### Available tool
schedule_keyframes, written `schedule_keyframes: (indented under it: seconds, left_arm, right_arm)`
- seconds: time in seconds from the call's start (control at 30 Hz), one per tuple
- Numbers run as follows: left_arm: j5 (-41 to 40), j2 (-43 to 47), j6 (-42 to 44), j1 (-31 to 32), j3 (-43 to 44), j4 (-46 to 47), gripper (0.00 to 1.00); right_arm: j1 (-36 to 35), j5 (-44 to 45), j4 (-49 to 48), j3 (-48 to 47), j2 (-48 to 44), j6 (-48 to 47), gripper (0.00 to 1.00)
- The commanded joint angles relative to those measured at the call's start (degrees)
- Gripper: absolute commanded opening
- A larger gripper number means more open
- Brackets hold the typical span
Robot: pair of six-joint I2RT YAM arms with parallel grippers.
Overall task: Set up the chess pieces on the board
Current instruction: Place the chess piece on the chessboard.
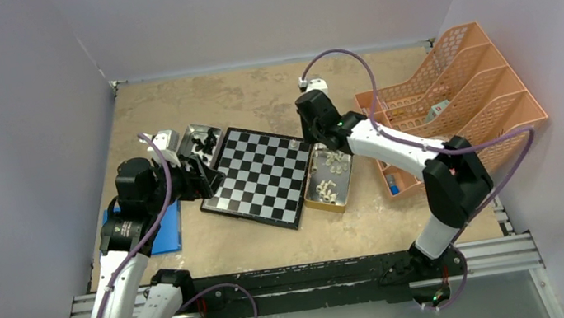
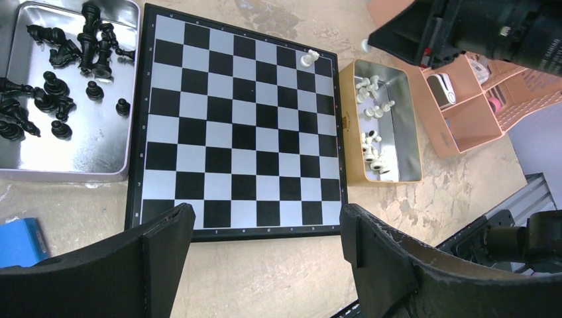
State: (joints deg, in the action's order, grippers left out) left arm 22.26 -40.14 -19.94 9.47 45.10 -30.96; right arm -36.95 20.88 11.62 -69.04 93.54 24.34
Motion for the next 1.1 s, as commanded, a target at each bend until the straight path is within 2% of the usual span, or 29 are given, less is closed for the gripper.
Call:
schedule_keyframes:
  seconds: [0.0,0.43,1.07]
  left_arm:
    - [-0.20,0.74,-0.01,0.26,-0.28,1.83,0.81]
    - [-0.17,0.96,-0.01,0.20,-0.28,1.87,0.81]
    - [-0.29,0.93,-0.01,0.28,-0.28,1.87,0.81]
  right_arm:
    - [0.21,-1.35,-1.02,-4.89,3.89,-1.71,0.13]
    - [0.21,-2.34,-0.17,-7.84,13.14,-2.48,0.14]
    - [0.87,-1.63,-0.55,-8.82,15.29,-2.37,0.15]
